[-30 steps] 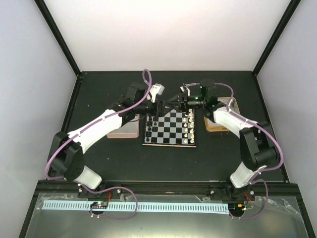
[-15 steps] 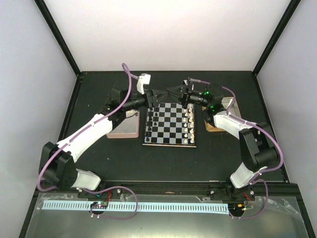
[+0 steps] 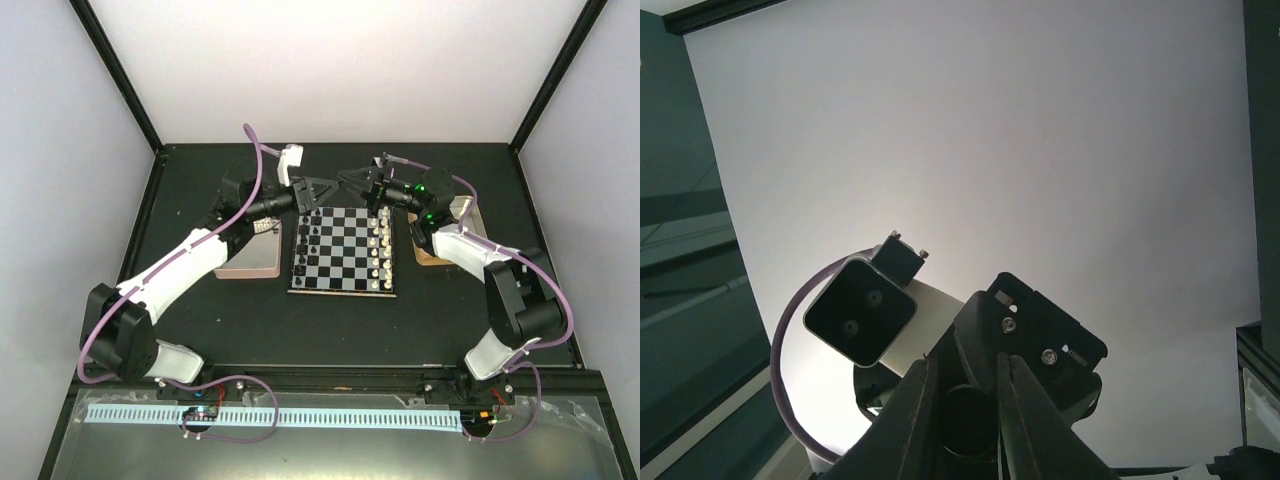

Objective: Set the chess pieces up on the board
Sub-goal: Place the chess piece on the chessboard.

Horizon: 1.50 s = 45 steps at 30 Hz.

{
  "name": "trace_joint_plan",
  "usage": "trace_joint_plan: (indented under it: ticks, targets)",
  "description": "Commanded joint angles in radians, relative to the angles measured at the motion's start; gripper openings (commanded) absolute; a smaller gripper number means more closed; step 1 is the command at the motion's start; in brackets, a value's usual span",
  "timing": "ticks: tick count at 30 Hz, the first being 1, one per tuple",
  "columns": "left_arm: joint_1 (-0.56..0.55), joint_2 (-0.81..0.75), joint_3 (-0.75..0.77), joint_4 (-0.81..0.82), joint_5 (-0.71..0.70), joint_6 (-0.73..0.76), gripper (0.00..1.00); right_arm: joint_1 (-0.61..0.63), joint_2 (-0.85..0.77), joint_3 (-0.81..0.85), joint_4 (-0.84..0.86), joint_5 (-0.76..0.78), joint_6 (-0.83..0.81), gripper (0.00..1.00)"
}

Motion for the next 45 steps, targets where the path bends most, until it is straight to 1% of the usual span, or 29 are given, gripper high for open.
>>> trace_joint_plan:
  ticks: [1, 5, 8, 10, 13, 14, 21, 23, 25, 26, 28, 30, 32, 34, 37, 39, 41, 42, 45]
  targets:
    - [0.004, 0.015, 0.026, 0.058, 0.036, -0.008, 0.24, 0.001, -0.027, 0.000, 0.016, 0.003, -0.003, 0.04]
    - [0.004, 0.027, 0.032, 0.065, 0.038, -0.010, 0.27, 0.000, -0.031, 0.006, -0.002, -0.011, -0.016, 0.04]
    - [0.004, 0.036, 0.040, 0.062, 0.038, -0.009, 0.26, 0.001, -0.031, 0.005, -0.006, -0.020, -0.020, 0.04]
    - [0.005, 0.037, 0.042, 0.066, 0.041, -0.008, 0.24, 0.001, -0.030, 0.005, -0.007, -0.026, -0.020, 0.04]
    - [0.004, 0.043, 0.045, 0.070, 0.042, -0.007, 0.16, 0.001, -0.029, 0.004, -0.013, -0.034, -0.024, 0.04]
    - [0.004, 0.044, 0.047, 0.070, 0.042, -0.008, 0.15, 0.001, -0.030, 0.004, -0.015, -0.036, -0.025, 0.04]
    - [0.006, 0.051, 0.055, 0.065, 0.037, 0.009, 0.11, 0.001, -0.028, 0.005, -0.046, -0.058, -0.045, 0.05]
    - [0.007, 0.053, 0.058, 0.055, 0.034, 0.019, 0.07, 0.001, -0.028, 0.006, -0.054, -0.061, -0.051, 0.05]
    - [0.008, 0.054, 0.059, 0.041, 0.030, 0.025, 0.04, 0.001, -0.030, 0.008, -0.074, -0.065, -0.068, 0.08]
    - [0.011, 0.055, 0.058, 0.032, 0.032, 0.028, 0.02, 0.001, -0.033, 0.013, -0.096, -0.068, -0.081, 0.12]
    - [0.014, 0.054, 0.065, -0.036, 0.024, 0.067, 0.01, 0.001, -0.043, 0.020, -0.177, -0.070, -0.138, 0.24]
    - [0.015, 0.048, 0.085, -0.154, -0.003, 0.141, 0.02, -0.004, -0.060, 0.036, -0.295, -0.065, -0.226, 0.38]
    - [0.015, 0.039, 0.092, -0.275, -0.042, 0.209, 0.01, -0.017, -0.077, 0.061, -0.442, -0.056, -0.346, 0.50]
    - [0.014, 0.029, 0.093, -0.397, -0.087, 0.270, 0.02, -0.037, -0.097, 0.093, -0.625, -0.028, -0.490, 0.57]
    - [0.011, 0.016, 0.090, -0.595, -0.159, 0.341, 0.02, -0.065, -0.115, 0.184, -0.973, 0.066, -0.771, 0.63]
    - [-0.003, 0.019, 0.099, -0.717, -0.219, 0.388, 0.02, -0.075, -0.116, 0.246, -1.193, 0.147, -0.922, 0.64]
    - [-0.027, 0.027, 0.108, -0.836, -0.291, 0.419, 0.02, -0.078, -0.115, 0.300, -1.330, 0.261, -1.059, 0.65]
    - [-0.046, 0.032, 0.110, -0.886, -0.351, 0.424, 0.02, -0.078, -0.115, 0.321, -1.383, 0.309, -1.103, 0.65]
    - [-0.089, 0.049, 0.094, -0.979, -0.428, 0.429, 0.01, -0.078, -0.119, 0.360, -1.481, 0.424, -1.188, 0.65]
